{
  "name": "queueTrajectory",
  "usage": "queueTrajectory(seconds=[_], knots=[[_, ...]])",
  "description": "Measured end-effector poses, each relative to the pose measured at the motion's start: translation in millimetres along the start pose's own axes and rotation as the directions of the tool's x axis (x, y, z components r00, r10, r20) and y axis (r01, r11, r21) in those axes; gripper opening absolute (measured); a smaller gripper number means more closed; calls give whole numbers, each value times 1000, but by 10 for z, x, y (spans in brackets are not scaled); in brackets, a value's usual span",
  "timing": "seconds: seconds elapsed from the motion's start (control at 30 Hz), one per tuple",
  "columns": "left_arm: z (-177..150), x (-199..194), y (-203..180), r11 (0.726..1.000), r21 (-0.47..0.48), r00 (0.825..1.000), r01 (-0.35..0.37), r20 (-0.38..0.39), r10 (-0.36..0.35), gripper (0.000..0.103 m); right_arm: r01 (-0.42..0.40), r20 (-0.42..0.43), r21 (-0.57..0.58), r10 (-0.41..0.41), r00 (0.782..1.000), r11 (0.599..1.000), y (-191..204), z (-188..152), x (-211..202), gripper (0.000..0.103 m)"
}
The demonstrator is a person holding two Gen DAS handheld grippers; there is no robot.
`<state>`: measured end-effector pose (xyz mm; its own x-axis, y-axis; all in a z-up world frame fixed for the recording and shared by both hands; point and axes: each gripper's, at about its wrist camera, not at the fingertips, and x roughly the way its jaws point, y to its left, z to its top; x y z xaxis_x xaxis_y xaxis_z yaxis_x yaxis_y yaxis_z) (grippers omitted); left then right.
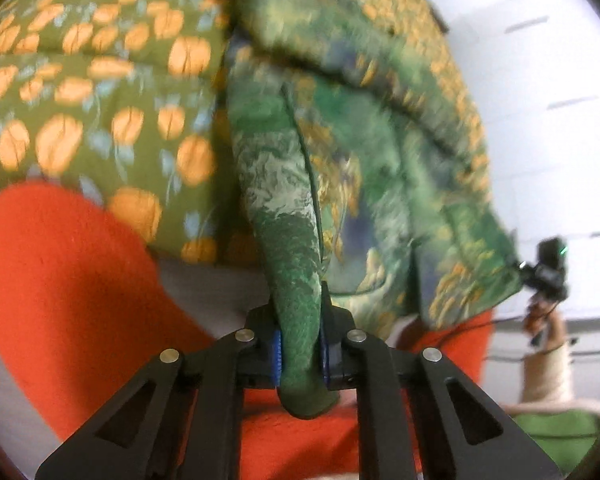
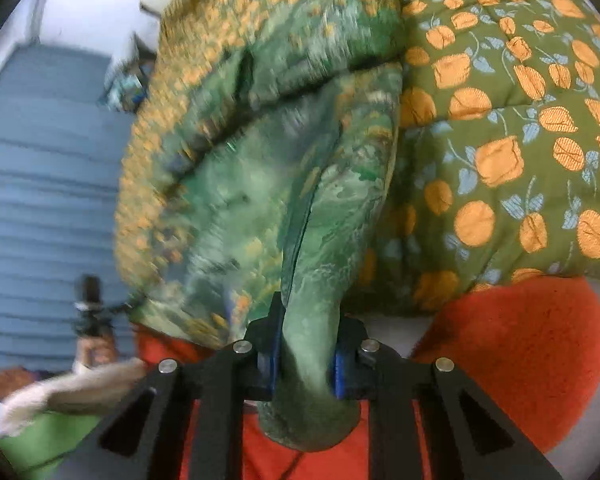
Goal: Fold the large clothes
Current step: 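Lift the folded jacket with both tools and carry it across the bed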
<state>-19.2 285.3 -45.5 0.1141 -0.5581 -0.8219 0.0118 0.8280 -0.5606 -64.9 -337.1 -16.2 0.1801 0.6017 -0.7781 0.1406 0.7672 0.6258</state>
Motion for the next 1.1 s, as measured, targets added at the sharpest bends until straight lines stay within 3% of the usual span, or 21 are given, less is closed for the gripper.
queueTrajectory(seconds=[0.17,0.37,0.43,0.47,0.5,0.57,0.6,0.63,0.7,0.77,0.83,0.93,1.0,1.03,1.07,1.1], knots=[[918,-318,-369,996,73,988,49,141,-59,11,-139,137,-15,139,981,990,197,608,-344,18],[2366,-368,-625,994,102,945,-48,327,12,13,-194,290,14,182,940,981,218,1891,-294,18],[2861,-81,-688,992,75,934,-99,350,67,25,-174,327,51,148,933,983,110,2361,-123,18],[2978,52,-697,992,63,936,-113,341,85,48,-164,344,79,127,930,983,42,2497,-92,20],[3120,240,-680,992,40,941,-123,323,103,66,-158,363,113,108,926,981,-40,2639,14,27],[3216,423,-635,990,15,943,-139,307,128,79,-148,374,181,71,925,972,-214,2846,237,47],[3238,486,-639,985,14,940,-171,302,159,83,-133,388,216,40,921,967,-277,2906,321,81],[3223,526,-622,982,20,938,-187,300,173,83,-123,408,234,18,913,964,-318,2928,350,102],[3169,499,-592,979,54,936,-197,308,171,83,-142,446,234,24,895,962,-374,2945,365,102],[3071,382,-572,977,91,930,-192,335,152,91,-96,452,189,1,892,977,-316,2955,346,103],[2998,320,-516,970,114,919,-212,361,159,97,54,418,68,-78,905,996,-108,2942,367,103],[2869,361,-295,950,121,902,-288,367,227,98,260,324,-87,-220,920,962,95,2890,603,103],[2812,590,-90,947,113,923,-301,283,260,96,354,273,-156,-304,913,922,169,2842,836,100],[2800,705,-33,949,119,937,-293,236,259,91,370,239,-179,-325,915,911,172,2823,978,75],[2767,831,1,946,134,943,-294,199,265,53,373,212,-203,-331,919,905,175,2807,1115,55],[2715,934,-17,936,170,942,-308,190,276,29,400,211,-210,-358,910,892,192,2797,1193,34]])
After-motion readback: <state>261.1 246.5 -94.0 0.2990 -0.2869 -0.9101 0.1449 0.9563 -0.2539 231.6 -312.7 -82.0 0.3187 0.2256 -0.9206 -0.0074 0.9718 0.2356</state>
